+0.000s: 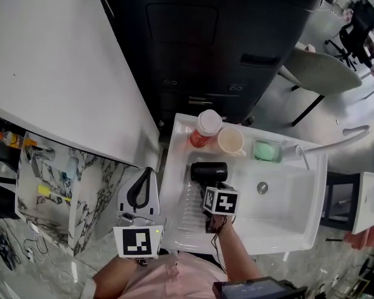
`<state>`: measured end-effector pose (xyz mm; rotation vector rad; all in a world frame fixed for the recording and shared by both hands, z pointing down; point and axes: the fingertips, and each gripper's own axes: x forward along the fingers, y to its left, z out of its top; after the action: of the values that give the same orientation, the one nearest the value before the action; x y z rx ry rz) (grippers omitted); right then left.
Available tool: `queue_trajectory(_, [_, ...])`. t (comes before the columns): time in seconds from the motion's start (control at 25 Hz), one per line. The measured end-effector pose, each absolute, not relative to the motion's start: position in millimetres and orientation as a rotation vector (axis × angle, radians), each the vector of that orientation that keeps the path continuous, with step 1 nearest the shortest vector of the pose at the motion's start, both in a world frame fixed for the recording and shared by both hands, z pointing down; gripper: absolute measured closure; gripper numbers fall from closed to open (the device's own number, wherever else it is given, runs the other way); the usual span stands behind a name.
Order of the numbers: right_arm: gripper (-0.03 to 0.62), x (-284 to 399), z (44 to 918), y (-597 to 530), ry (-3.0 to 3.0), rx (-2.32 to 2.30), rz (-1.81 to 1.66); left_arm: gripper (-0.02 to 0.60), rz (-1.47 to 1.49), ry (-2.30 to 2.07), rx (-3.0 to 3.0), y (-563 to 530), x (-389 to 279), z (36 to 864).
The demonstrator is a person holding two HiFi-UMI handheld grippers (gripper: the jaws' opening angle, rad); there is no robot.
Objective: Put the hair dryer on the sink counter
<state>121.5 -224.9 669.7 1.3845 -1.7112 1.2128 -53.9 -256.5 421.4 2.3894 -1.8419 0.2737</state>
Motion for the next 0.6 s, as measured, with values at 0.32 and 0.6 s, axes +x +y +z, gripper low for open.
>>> queue_trajectory(0.32, [0.308, 123, 665, -223, -1.72, 1.415, 1.236, 0.572, 0.269, -1.841, 2.399, -245, -62, 418])
queue_trajectory(0.6, [0.299, 127, 637, -221, -1.763, 1.492, 1.192, 0.572, 0.241, -1.827, 2.416, -233, -64, 410])
